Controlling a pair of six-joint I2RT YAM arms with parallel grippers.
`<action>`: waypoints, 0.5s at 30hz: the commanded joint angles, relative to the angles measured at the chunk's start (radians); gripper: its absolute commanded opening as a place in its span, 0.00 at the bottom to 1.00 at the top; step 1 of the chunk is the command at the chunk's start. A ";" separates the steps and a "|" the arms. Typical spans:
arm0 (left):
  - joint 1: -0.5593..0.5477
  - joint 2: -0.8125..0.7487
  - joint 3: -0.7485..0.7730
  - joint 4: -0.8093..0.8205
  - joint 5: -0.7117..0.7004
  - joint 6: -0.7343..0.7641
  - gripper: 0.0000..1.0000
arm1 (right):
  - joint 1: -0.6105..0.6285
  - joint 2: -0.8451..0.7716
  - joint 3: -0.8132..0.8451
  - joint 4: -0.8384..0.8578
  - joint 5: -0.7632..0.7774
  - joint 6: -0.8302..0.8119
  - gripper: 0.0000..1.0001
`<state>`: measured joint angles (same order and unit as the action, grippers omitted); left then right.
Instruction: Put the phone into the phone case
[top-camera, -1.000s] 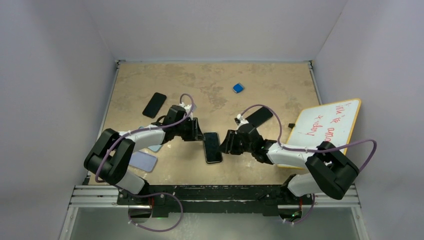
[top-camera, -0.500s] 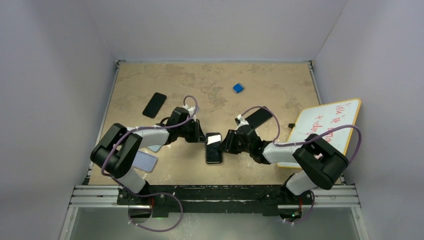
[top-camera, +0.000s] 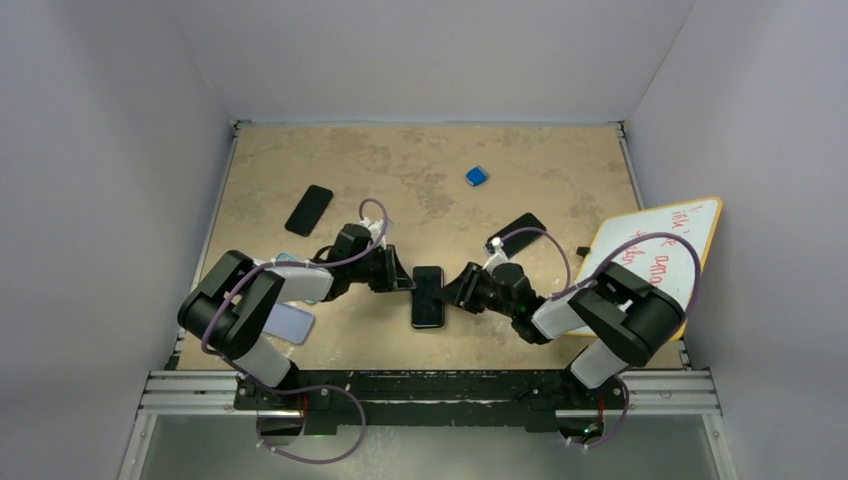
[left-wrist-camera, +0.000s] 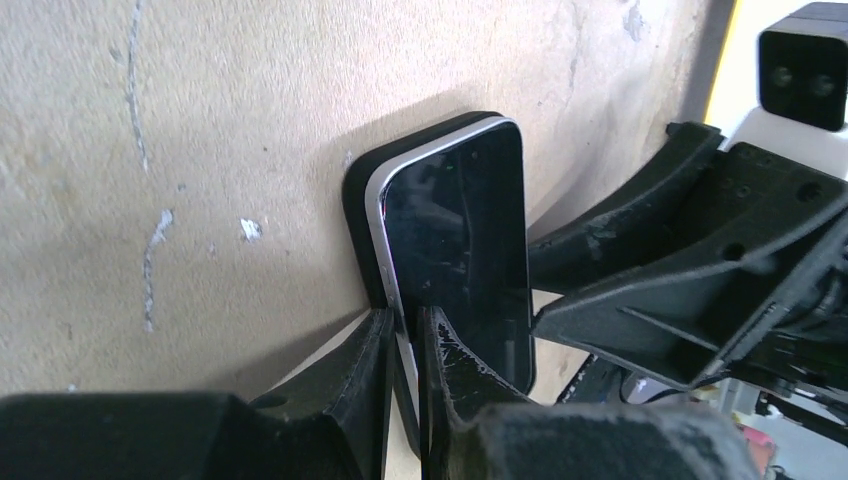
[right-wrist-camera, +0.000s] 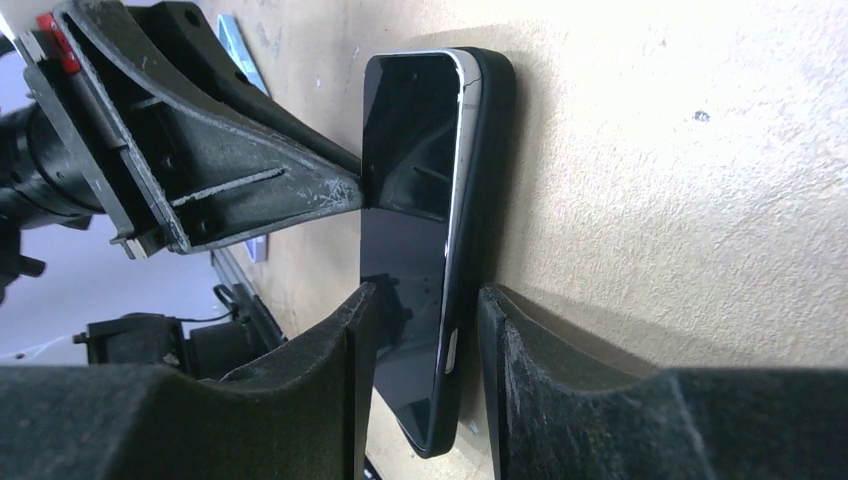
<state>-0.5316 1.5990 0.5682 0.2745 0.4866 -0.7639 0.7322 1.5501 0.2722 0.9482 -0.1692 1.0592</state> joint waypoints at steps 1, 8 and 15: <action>-0.016 -0.040 -0.074 0.074 0.123 -0.091 0.16 | 0.005 0.061 -0.008 0.334 -0.059 0.101 0.42; -0.016 -0.050 -0.121 0.137 0.150 -0.124 0.16 | 0.005 0.116 0.012 0.319 -0.061 0.089 0.35; -0.005 -0.134 -0.140 0.199 0.201 -0.190 0.24 | -0.006 0.084 0.056 0.242 -0.080 0.064 0.00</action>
<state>-0.5232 1.5547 0.4122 0.4686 0.5434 -0.9104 0.7254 1.6737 0.2562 1.1511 -0.2153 1.1488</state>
